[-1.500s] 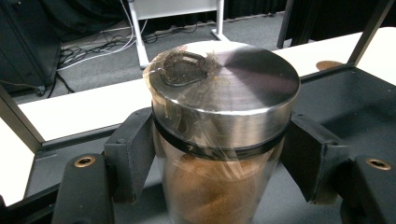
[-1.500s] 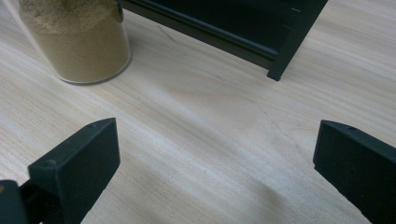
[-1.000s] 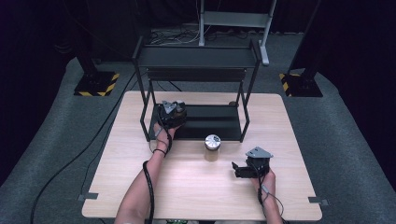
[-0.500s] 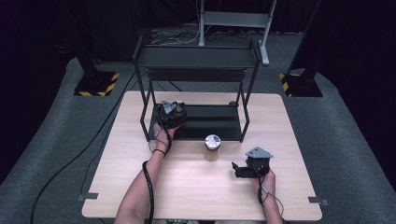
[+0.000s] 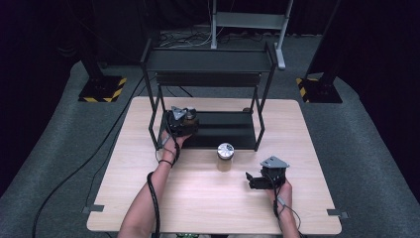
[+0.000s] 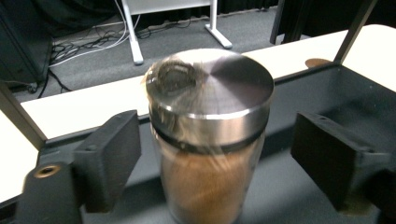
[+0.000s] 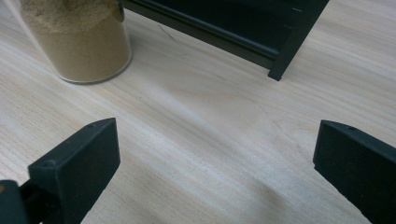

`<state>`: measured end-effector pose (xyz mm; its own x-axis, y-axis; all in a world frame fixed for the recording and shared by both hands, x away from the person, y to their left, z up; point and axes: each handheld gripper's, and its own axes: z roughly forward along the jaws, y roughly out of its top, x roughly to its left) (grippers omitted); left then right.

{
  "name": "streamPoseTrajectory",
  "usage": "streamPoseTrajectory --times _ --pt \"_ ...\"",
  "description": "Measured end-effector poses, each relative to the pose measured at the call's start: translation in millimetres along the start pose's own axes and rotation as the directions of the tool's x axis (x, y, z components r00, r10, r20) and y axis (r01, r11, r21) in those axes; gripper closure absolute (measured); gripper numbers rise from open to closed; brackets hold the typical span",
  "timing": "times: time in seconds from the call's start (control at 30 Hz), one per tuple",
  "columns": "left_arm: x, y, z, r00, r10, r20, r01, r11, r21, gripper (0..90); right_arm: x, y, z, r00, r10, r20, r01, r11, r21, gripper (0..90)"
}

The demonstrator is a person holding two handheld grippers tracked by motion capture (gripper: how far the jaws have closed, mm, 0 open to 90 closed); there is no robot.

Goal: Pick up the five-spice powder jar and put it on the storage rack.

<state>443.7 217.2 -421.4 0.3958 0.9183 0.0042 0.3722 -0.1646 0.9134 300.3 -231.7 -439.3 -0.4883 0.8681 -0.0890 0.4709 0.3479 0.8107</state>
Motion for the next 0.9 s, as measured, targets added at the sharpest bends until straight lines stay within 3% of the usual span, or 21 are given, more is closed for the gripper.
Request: streamPoseTrajectory --times 0.07,0.33,0.9 --pt "3.3 0.8 -2.5 0.9997 -0.015 0.020 0.015 0.9997 0.018 8.9 0.1 0.1 0.1 1.0000 0.001 0.000 -0.001 1.000 0.000 0.0" --pt "5.7 -5.7 -19.0 0.9983 -0.006 0.058 0.002 0.9981 0.061 3.7 0.2 0.4 0.3 1.0000 -0.001 0.000 0.001 1.000 0.002 0.0" --pt "0.9 -25.0 -51.9 0.9897 0.071 0.124 -0.086 0.9895 0.116 2.2 0.6 1.3 1.4 1.0000 -0.005 0.000 0.005 1.000 0.009 0.0"
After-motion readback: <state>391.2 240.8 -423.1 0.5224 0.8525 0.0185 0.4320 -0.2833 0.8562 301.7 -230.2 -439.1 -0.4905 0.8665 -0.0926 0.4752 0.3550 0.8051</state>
